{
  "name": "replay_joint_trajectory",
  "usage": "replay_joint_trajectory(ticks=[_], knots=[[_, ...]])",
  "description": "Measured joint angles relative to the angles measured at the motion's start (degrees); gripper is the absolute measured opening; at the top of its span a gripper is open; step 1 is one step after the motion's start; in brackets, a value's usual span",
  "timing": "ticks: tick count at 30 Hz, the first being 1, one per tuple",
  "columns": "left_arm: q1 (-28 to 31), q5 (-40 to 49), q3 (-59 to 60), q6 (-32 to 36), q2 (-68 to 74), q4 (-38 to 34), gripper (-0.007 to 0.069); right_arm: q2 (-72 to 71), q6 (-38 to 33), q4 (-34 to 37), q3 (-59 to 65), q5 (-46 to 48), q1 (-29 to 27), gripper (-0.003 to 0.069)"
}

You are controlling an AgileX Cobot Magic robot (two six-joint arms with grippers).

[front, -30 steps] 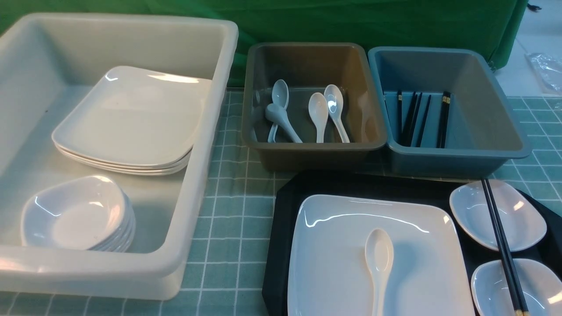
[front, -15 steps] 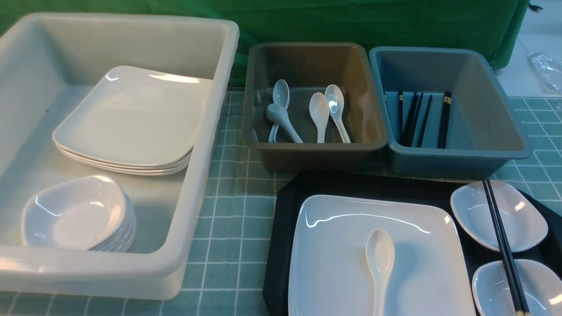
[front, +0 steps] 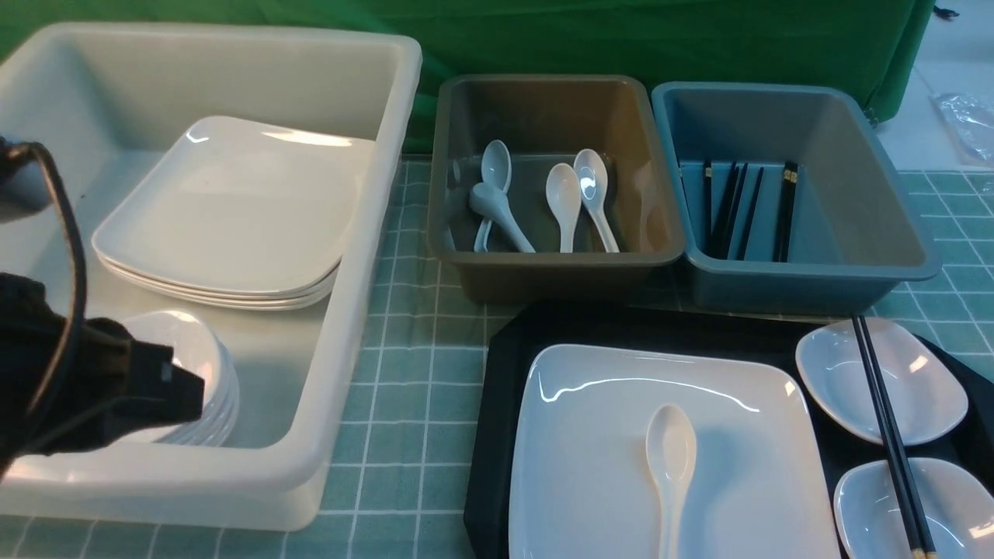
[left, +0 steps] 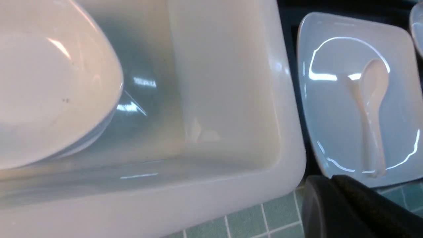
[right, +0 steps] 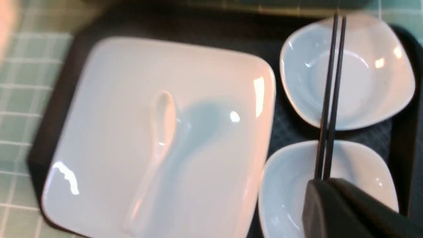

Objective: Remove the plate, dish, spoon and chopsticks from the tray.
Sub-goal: Use the right arm to grab a pair of chopsticks from the plate

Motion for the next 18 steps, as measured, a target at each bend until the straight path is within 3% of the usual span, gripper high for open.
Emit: replay_joint_trajectory(ticks=[8, 11, 16, 18], knots=[[-13.3, 2.0, 0.0, -6.1, 0.0, 8.5, 0.0000, 22.3, 0.0, -0.5, -7.8, -2.6, -6.7, 0.0053], [-16.1, 2.0, 0.0, -9.7, 0.0, 12.8, 0.0000, 29.3, 0.0, -0.6, -9.1, -3.3, -7.0, 0.0182], [-16.6, 1.6, 0.0, -10.4, 0.0, 16.1, 0.0000, 39.4, 0.0, -1.0, -9.6, -8.3, -7.1, 0.0492], [-16.6, 1.5, 0.0, -10.4, 0.0, 16.7, 0.0000, 40.5, 0.0, -1.0, -9.6, -9.4, -7.1, 0.0519]])
